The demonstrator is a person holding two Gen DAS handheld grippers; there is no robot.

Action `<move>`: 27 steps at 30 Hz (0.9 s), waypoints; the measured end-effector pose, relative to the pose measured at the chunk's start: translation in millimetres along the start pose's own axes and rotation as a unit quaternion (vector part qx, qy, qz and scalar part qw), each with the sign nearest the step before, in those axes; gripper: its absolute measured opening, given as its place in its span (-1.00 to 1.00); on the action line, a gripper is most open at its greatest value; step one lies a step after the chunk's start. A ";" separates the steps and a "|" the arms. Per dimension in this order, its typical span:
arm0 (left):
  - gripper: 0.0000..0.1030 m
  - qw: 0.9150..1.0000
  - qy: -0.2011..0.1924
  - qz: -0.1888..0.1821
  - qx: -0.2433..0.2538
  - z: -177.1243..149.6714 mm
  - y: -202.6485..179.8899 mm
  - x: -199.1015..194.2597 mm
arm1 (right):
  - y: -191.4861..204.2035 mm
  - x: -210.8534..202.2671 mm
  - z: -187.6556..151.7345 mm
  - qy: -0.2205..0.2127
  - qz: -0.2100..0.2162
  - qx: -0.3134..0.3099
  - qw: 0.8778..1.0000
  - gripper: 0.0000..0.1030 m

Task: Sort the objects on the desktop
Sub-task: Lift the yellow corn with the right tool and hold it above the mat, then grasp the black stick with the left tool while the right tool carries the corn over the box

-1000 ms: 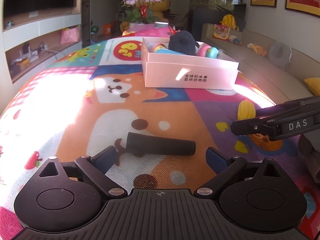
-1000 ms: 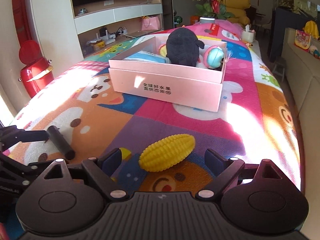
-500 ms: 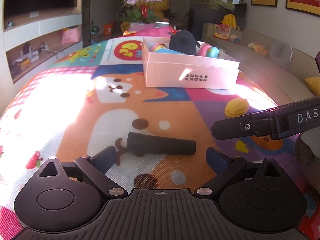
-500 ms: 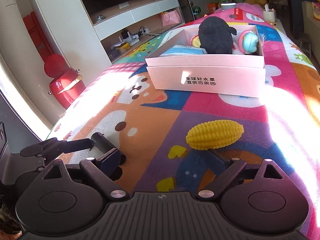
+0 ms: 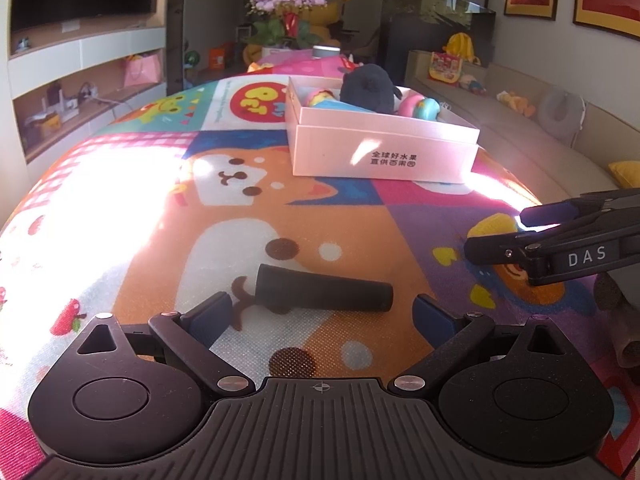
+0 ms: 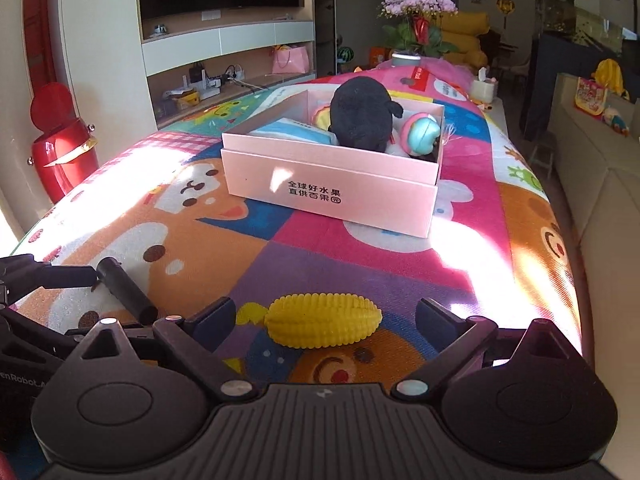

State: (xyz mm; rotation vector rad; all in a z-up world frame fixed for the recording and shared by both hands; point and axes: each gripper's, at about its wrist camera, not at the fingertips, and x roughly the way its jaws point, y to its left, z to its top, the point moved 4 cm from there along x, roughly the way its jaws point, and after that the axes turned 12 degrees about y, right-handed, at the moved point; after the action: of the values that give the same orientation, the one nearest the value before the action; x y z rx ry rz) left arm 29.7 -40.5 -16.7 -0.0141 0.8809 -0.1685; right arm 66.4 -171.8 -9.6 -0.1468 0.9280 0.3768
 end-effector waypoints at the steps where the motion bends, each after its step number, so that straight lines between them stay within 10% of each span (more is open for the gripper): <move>1: 0.94 1.000 0.000 0.000 0.000 0.3 -0.3 -0.2 | 1.2 2.7 -0.4 0.001 -0.001 -0.005 1.000 0.88; 9: 0.93 1.000 0.002 0.008 0.013 2.7 -2.3 0.9 | 6.7 10.9 -2.8 0.006 -0.006 -0.014 1.000 0.28; 27: 0.54 0.990 -0.034 0.045 0.130 13.4 -46.8 -18.6 | 5.6 -35.4 -18.2 -0.013 -0.019 -0.033 0.999 -0.16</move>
State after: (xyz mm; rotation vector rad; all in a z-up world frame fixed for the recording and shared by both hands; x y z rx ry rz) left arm 21.8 -84.6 9.9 0.2610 0.7848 -0.1958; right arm 31.5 -180.8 8.2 -0.2193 0.8868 0.3735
